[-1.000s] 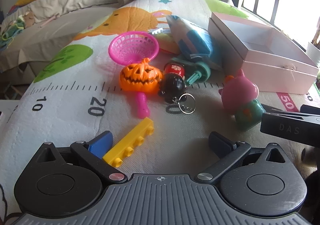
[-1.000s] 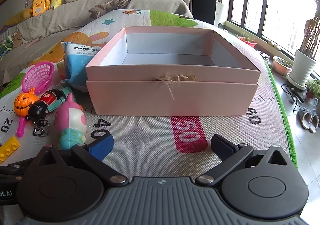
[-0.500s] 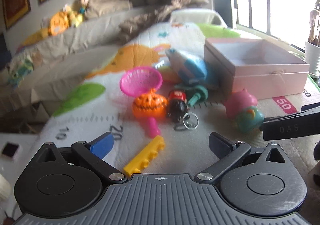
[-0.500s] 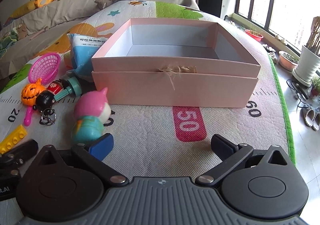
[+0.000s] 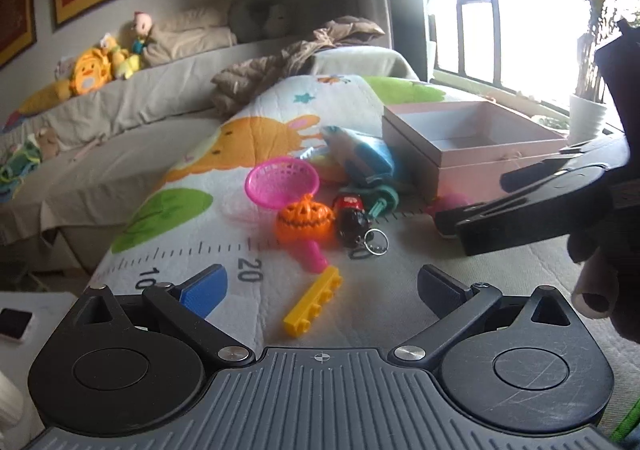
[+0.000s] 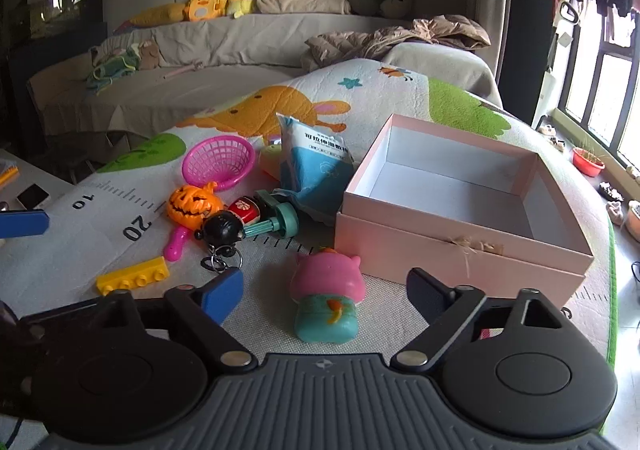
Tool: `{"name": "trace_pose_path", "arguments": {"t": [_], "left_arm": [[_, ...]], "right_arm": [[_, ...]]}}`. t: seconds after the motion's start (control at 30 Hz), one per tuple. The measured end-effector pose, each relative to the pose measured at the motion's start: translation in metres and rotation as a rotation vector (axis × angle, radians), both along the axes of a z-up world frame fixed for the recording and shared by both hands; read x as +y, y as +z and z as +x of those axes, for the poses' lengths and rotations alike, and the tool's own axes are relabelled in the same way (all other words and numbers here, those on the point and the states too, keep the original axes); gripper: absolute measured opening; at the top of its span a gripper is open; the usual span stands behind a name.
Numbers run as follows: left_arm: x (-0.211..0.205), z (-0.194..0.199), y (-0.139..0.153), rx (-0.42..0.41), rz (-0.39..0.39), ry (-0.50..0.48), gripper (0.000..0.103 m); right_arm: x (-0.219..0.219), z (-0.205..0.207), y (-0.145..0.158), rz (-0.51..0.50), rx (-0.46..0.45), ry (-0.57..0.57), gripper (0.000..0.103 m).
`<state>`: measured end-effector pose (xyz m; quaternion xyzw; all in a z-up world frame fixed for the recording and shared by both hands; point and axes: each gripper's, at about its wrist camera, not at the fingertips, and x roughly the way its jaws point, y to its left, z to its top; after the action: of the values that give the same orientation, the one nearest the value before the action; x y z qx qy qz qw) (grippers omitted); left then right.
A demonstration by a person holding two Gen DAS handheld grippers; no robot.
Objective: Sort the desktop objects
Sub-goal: 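Move both tools toward the toys beside the pink box, then grasp the orange pumpkin toy with left tool while right tool grasps the pink pig figure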
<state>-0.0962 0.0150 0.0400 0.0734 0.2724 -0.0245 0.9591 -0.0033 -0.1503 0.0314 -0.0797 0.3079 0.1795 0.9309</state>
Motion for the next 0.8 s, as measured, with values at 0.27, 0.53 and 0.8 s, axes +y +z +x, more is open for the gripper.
{"name": "trace_pose_path", "arguments": {"t": [0.27, 0.53, 0.8], "left_arm": [[-0.001, 0.035, -0.014, 0.107, 0.002, 0.023, 0.081], [0.010, 0.035, -0.015, 0.078, -0.009, 0.057, 0.063], [0.017, 0.043, -0.015, 0.100, -0.006, 0.099, 0.055]], "right_arm": [[-0.010, 0.021, -0.017, 0.041, 0.109, 0.009, 0.051], [-0.022, 0.021, -0.016, 0.047, 0.105, -0.012, 0.051], [-0.019, 0.016, -0.018, 0.041, 0.077, -0.007, 0.051]]}}
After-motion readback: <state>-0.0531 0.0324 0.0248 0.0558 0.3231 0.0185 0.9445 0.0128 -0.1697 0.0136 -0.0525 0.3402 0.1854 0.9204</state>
